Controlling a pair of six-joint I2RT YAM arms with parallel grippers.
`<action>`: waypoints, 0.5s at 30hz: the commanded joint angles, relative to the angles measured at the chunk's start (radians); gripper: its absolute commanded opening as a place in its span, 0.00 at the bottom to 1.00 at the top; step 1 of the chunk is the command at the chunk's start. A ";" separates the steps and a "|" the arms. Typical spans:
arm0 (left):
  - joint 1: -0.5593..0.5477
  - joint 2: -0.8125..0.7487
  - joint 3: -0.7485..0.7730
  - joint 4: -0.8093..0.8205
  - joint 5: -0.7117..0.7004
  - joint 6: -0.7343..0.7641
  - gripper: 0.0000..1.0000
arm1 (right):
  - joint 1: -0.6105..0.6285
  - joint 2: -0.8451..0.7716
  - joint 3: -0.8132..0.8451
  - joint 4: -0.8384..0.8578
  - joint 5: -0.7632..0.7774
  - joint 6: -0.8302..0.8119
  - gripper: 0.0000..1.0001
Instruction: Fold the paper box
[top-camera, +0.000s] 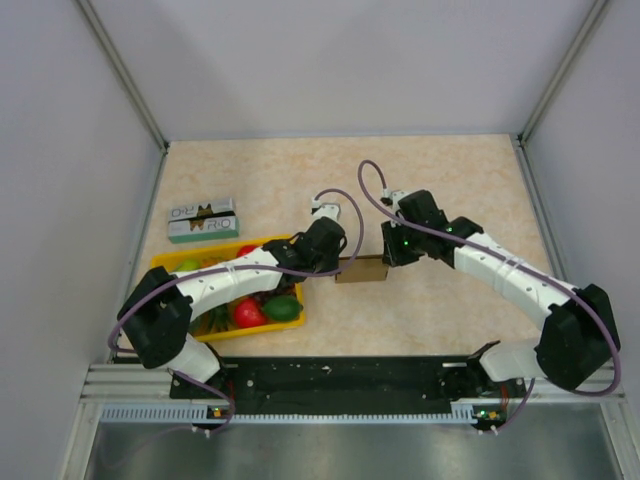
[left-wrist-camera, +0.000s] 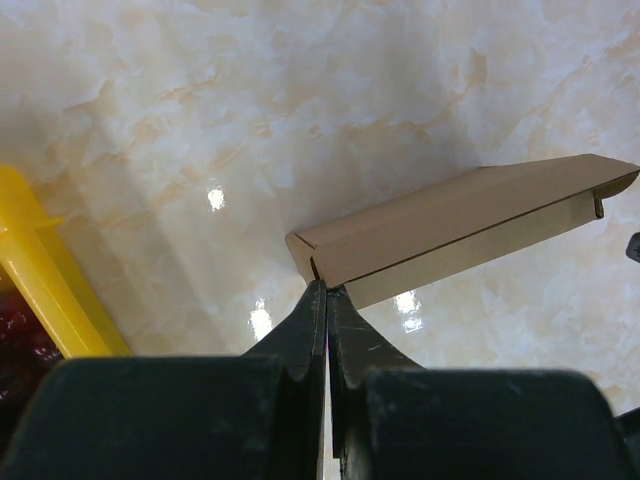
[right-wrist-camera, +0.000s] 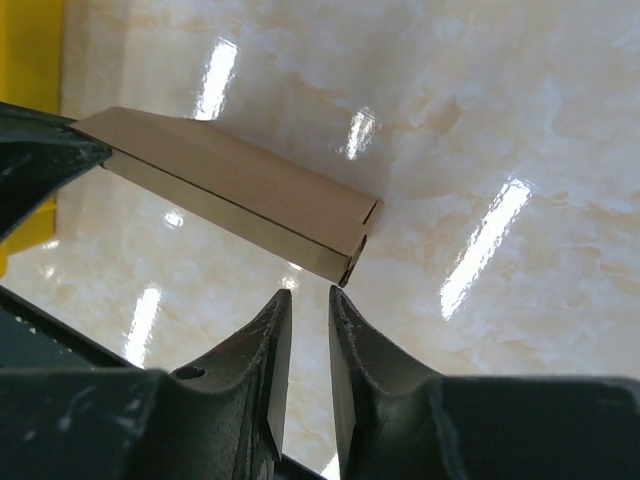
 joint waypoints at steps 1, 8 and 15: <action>-0.007 0.019 -0.030 -0.051 -0.006 0.009 0.00 | -0.001 0.026 0.029 -0.010 0.018 -0.056 0.20; -0.010 0.022 -0.024 -0.051 -0.003 0.013 0.00 | -0.003 0.065 0.051 -0.002 0.030 -0.064 0.20; -0.013 0.016 -0.021 -0.057 -0.011 0.021 0.00 | -0.003 0.088 0.068 0.002 0.052 -0.061 0.19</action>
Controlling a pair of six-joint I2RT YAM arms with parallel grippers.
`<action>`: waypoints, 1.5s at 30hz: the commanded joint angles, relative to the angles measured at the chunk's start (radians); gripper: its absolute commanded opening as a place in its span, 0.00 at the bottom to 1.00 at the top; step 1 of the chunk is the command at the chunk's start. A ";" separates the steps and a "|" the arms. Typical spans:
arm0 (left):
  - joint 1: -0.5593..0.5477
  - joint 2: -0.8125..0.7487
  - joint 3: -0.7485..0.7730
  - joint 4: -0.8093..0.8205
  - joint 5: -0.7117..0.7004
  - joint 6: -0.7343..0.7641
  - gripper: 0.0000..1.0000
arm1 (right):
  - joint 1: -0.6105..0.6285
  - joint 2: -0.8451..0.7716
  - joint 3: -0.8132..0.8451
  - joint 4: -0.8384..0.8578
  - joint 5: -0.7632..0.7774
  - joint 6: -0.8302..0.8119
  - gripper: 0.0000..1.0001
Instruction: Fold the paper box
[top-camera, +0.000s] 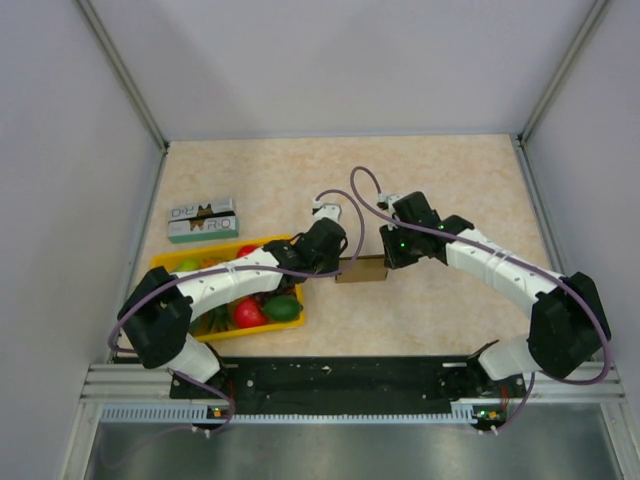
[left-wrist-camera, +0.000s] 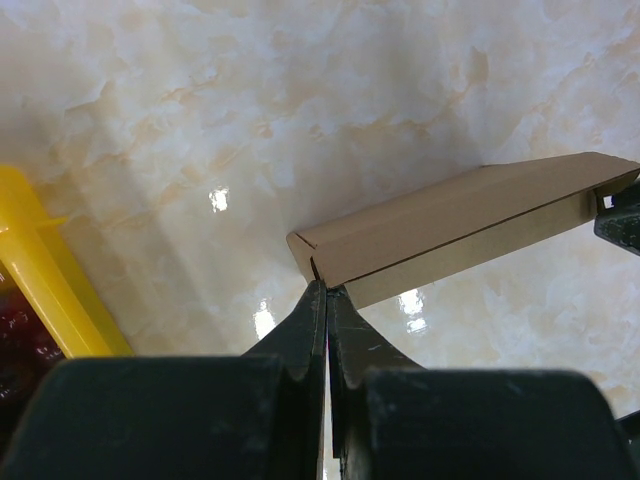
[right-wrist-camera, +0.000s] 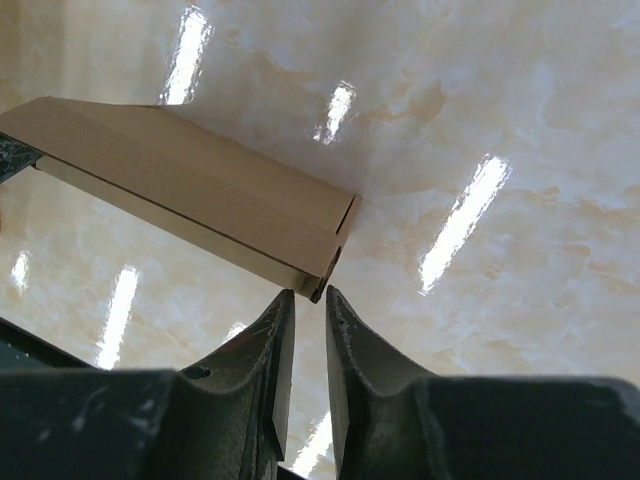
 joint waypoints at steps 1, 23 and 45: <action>-0.008 0.014 -0.021 -0.056 -0.001 0.017 0.00 | -0.001 0.009 0.069 0.019 0.028 -0.011 0.19; -0.016 0.014 -0.028 -0.056 -0.016 0.018 0.00 | 0.000 0.019 0.055 0.038 0.051 -0.013 0.00; -0.033 0.005 -0.114 0.036 -0.057 0.018 0.00 | 0.114 -0.112 -0.224 0.227 0.253 -0.052 0.00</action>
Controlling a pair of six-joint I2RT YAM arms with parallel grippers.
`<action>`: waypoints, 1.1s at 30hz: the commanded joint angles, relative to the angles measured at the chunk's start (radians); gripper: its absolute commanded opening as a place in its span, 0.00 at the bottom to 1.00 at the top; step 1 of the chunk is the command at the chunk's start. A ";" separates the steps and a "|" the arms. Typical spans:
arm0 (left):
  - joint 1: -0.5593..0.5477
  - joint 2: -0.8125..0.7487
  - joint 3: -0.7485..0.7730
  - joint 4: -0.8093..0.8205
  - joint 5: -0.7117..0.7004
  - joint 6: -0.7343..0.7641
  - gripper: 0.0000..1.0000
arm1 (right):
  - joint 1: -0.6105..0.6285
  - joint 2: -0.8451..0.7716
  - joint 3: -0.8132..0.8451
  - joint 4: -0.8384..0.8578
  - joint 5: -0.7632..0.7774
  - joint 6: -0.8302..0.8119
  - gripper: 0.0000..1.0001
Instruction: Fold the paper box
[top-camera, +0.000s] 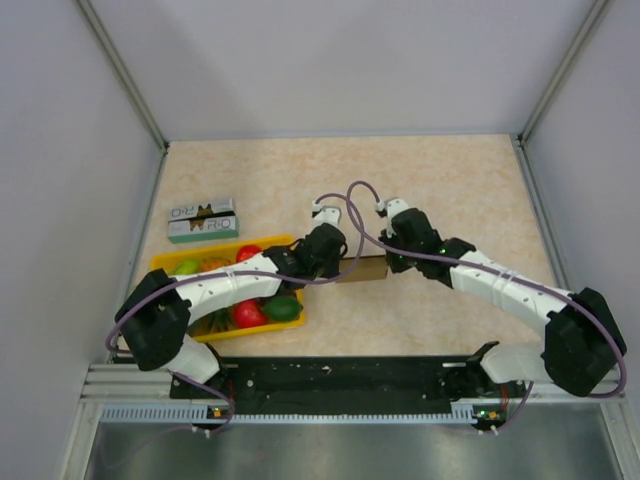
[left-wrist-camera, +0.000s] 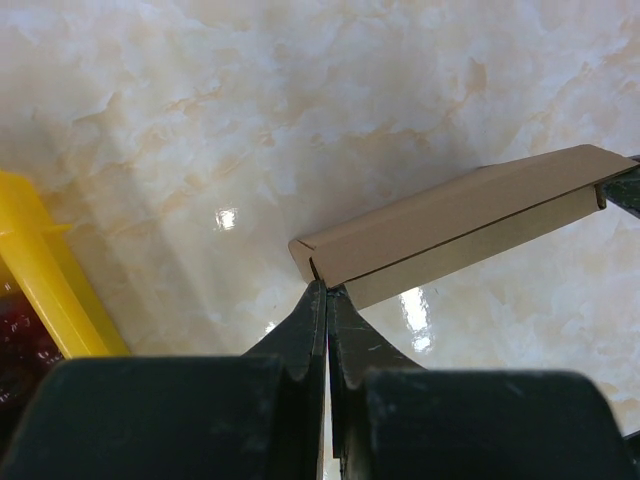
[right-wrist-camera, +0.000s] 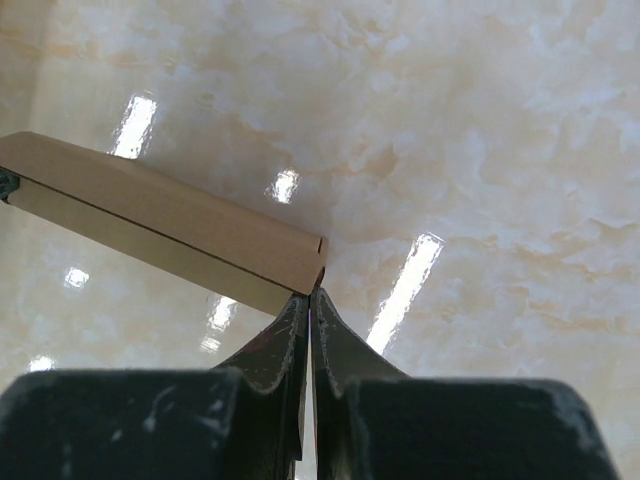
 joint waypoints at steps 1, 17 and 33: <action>-0.013 0.015 -0.095 0.007 -0.022 0.007 0.00 | 0.053 -0.022 -0.094 0.020 0.088 -0.003 0.00; -0.024 -0.006 -0.138 0.050 -0.072 0.005 0.00 | 0.035 -0.248 0.010 -0.143 0.004 0.326 0.39; -0.031 -0.009 -0.137 0.047 -0.099 0.005 0.00 | -0.196 0.107 0.030 0.350 -0.472 0.917 0.02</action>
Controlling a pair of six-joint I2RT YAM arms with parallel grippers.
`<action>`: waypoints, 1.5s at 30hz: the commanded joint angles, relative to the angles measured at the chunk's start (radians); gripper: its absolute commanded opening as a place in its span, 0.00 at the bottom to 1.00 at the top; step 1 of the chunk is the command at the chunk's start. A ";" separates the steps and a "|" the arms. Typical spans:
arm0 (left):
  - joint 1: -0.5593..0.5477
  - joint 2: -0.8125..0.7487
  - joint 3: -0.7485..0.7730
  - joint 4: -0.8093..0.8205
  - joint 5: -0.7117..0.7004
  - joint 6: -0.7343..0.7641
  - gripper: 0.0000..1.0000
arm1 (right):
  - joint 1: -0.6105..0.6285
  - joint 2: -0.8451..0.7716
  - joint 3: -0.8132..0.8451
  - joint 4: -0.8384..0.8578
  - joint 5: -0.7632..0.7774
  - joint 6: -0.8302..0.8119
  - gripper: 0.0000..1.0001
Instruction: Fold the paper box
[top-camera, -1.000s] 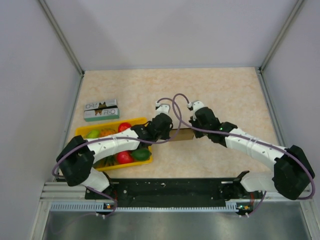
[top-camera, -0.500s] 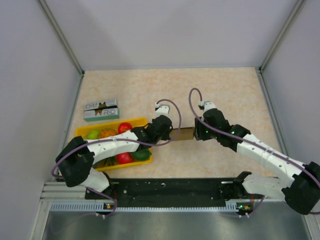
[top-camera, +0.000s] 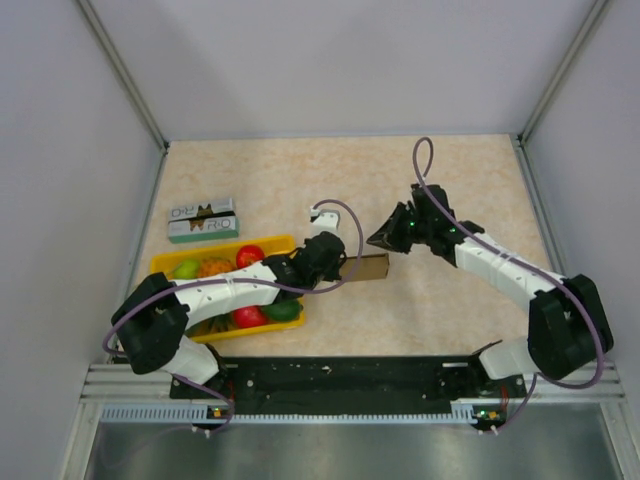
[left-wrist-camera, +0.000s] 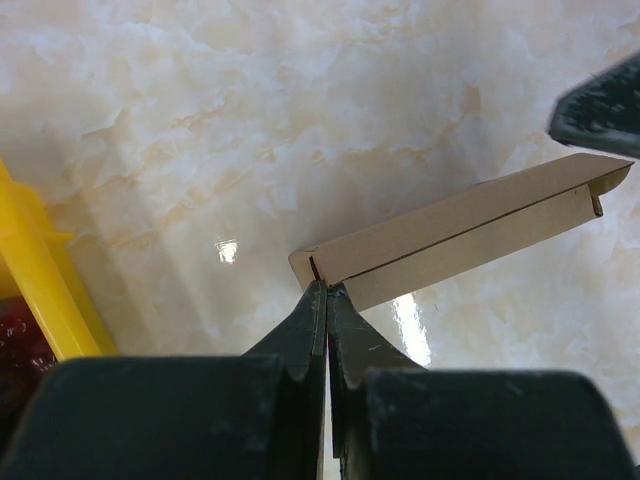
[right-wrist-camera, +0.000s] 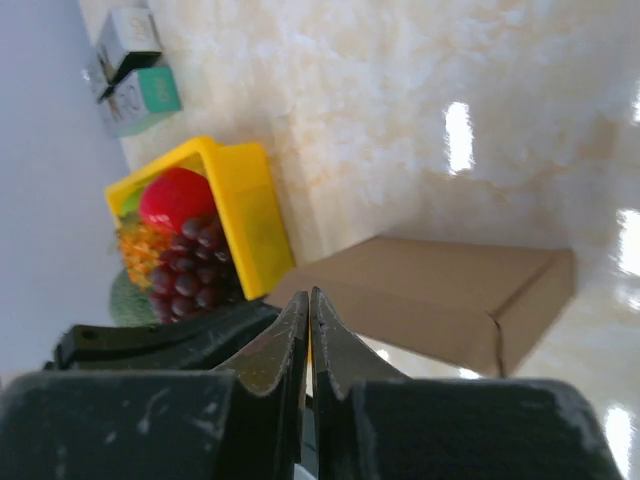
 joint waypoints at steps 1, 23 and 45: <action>-0.001 0.027 -0.042 -0.089 -0.016 0.004 0.00 | 0.004 0.089 -0.015 0.247 -0.113 0.164 0.01; -0.007 -0.105 -0.094 -0.077 0.013 0.008 0.43 | 0.010 0.127 -0.330 0.597 -0.088 0.252 0.00; 0.304 -0.041 0.095 -0.071 0.639 -0.125 0.66 | 0.008 0.121 -0.398 0.686 -0.088 0.230 0.00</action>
